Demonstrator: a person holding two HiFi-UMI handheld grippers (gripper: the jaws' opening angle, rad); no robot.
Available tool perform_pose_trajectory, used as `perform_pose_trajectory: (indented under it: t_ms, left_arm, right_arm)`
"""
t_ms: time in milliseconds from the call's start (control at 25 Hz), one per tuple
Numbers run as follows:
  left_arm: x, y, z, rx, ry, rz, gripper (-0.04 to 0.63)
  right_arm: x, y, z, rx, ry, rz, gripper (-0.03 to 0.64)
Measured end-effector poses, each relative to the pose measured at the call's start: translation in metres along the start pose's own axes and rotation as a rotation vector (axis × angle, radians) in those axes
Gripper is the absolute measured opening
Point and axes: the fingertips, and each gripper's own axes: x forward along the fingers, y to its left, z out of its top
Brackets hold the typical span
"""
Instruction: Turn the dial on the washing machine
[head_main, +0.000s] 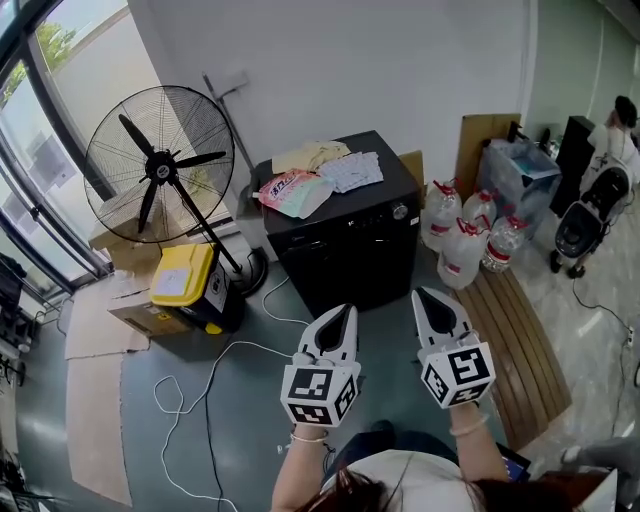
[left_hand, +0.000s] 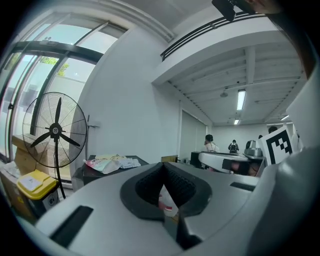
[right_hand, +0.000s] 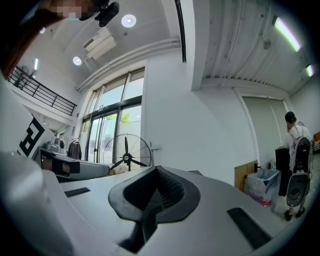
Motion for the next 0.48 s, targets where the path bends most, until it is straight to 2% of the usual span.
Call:
perform_pose_trajectory:
  t_ms: [480]
  left_arm:
    - [0.038, 0.023, -0.006, -0.015, 0.019, -0.023, 0.017]
  right_arm:
    - [0.041, -0.012, -0.008, -0.022, 0.002, -0.013, 0.025]
